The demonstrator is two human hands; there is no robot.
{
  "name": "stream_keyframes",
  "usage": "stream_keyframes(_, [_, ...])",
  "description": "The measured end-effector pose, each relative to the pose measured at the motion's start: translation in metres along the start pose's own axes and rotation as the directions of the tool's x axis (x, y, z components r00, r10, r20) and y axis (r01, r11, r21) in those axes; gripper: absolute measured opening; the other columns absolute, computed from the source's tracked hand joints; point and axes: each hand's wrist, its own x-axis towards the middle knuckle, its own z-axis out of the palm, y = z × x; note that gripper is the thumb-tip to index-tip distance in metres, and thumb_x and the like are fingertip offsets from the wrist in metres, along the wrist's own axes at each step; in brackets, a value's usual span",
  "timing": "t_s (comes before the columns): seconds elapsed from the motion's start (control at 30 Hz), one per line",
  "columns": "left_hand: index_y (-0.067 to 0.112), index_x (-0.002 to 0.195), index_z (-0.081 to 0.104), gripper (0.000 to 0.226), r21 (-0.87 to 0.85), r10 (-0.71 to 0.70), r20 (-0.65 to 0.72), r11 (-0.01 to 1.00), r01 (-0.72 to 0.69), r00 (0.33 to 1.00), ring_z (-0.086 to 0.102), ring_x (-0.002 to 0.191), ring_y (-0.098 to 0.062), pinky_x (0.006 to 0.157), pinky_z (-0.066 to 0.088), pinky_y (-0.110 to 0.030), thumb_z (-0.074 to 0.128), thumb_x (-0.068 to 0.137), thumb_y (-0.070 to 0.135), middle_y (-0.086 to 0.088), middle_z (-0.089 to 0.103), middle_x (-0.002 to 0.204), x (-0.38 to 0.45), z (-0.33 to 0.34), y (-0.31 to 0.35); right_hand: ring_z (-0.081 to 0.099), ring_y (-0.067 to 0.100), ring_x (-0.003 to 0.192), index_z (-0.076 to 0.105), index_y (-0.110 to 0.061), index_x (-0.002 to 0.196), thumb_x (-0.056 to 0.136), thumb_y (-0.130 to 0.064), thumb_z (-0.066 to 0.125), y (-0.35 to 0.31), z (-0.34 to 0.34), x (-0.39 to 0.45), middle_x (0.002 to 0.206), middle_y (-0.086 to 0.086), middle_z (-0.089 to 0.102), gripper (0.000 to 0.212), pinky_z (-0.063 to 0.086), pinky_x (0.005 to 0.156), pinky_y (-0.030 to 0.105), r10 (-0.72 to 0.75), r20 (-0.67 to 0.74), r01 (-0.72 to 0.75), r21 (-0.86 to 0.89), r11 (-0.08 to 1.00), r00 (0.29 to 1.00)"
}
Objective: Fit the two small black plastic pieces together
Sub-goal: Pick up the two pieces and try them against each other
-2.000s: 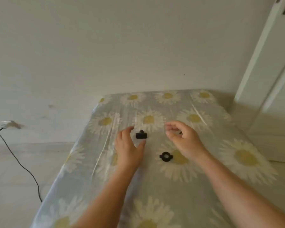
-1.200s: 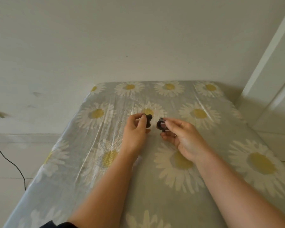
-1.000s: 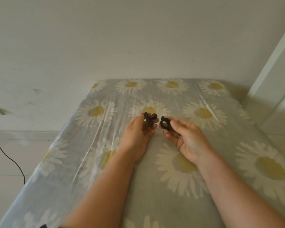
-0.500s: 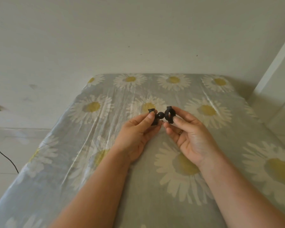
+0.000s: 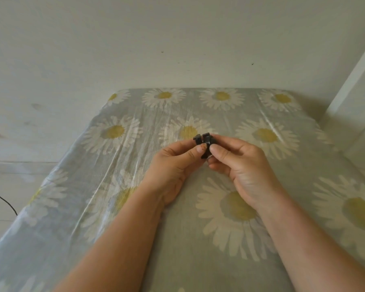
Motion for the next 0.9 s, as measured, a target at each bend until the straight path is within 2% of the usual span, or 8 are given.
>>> stream_keyframes(0.17, [-0.001,0.104,0.067,0.035,-0.003,0.003,-0.005,1.000,-0.003,1.000,0.070,0.088,-0.017,0.076,0.054,-0.023,0.066,0.070,0.006,-0.011,0.075,0.092,0.000,0.001,0.000,0.068,0.005,0.068,0.070,-0.023,0.106,0.085,-0.013,0.067,-0.002,-0.001,-0.001,0.080,-0.007,0.072,0.023,0.052,0.060,0.017,-0.161,-0.023,0.149,-0.280,0.948,0.987])
stream_keyframes(0.3, [0.004,0.097,0.071,0.027,-0.013,-0.013,0.014,1.000,0.013,1.000,0.071,0.087,-0.014,0.074,0.054,-0.021,0.065,0.071,0.009,-0.007,0.076,0.089,-0.001,0.001,0.001,0.060,-0.001,0.072,0.068,-0.030,0.107,0.086,-0.022,0.067,-0.001,-0.002,-0.001,0.097,-0.009,0.067,0.023,0.045,0.066,0.010,-0.292,0.004,0.249,-0.530,0.811,0.957])
stream_keyframes(0.37, [0.003,0.095,0.072,0.024,-0.059,-0.037,0.038,0.997,0.040,0.999,0.071,0.090,-0.014,0.074,0.054,-0.019,0.062,0.074,0.010,-0.007,0.076,0.090,-0.001,0.001,0.002,0.055,0.001,0.075,0.068,-0.026,0.111,0.088,-0.025,0.064,-0.002,-0.003,-0.001,0.102,-0.007,0.063,0.024,0.040,0.069,0.008,-0.348,0.020,0.289,-0.600,0.746,0.937])
stream_keyframes(0.5, [0.001,0.090,0.073,0.022,-0.226,-0.098,0.016,0.969,0.099,0.995,0.071,0.092,-0.020,0.070,0.055,-0.020,0.061,0.073,0.008,-0.011,0.075,0.092,-0.001,0.000,0.005,0.049,-0.006,0.074,0.066,-0.026,0.114,0.091,-0.027,0.059,-0.014,-0.011,-0.002,0.092,-0.016,0.057,0.024,0.037,0.071,0.006,-0.459,0.009,0.335,-0.698,0.633,0.888])
stream_keyframes(0.6, [-0.001,0.092,0.072,0.024,-0.332,-0.129,-0.011,0.936,0.118,0.992,0.071,0.090,-0.024,0.067,0.057,-0.022,0.062,0.071,0.008,-0.015,0.073,0.097,-0.001,0.000,0.007,0.048,0.009,0.105,0.062,-0.036,0.116,0.084,-0.041,0.059,-0.020,-0.026,-0.003,0.106,-0.012,0.055,0.033,0.035,0.085,0.025,-0.330,-0.043,0.132,-0.863,0.488,0.943])
stream_keyframes(0.7, [-0.003,0.095,0.071,0.026,-0.403,-0.153,-0.016,0.905,0.134,0.988,0.072,0.088,-0.025,0.063,0.057,-0.021,0.061,0.072,0.008,-0.017,0.072,0.099,-0.002,0.000,0.008,0.031,0.023,0.122,0.054,-0.040,0.125,0.079,-0.043,0.066,-0.021,-0.039,-0.007,0.112,-0.011,0.040,0.048,0.024,0.086,0.029,-0.069,-0.112,-0.084,-0.941,0.327,0.991])
stream_keyframes(0.8, [-0.003,0.095,0.071,0.027,-0.417,-0.165,-0.014,0.897,0.144,0.986,0.072,0.088,-0.025,0.062,0.057,-0.021,0.061,0.073,0.008,-0.017,0.072,0.099,-0.003,0.000,0.009,0.047,0.021,0.108,0.058,-0.031,0.123,0.081,-0.026,0.070,-0.019,-0.045,-0.006,0.108,-0.008,0.043,0.044,0.033,0.085,0.026,0.009,-0.068,-0.067,-0.945,0.320,0.998])
stream_keyframes(0.9, [-0.003,0.097,0.070,0.028,-0.396,-0.174,-0.015,0.905,0.154,0.985,0.072,0.088,-0.025,0.061,0.057,-0.020,0.061,0.073,0.008,-0.017,0.072,0.099,-0.003,0.000,0.009,0.048,0.000,0.075,0.067,-0.029,0.108,0.083,-0.012,0.068,-0.015,-0.044,-0.004,0.090,-0.018,0.045,0.031,0.033,0.064,0.013,-0.057,-0.045,-0.023,-0.938,0.345,0.997])
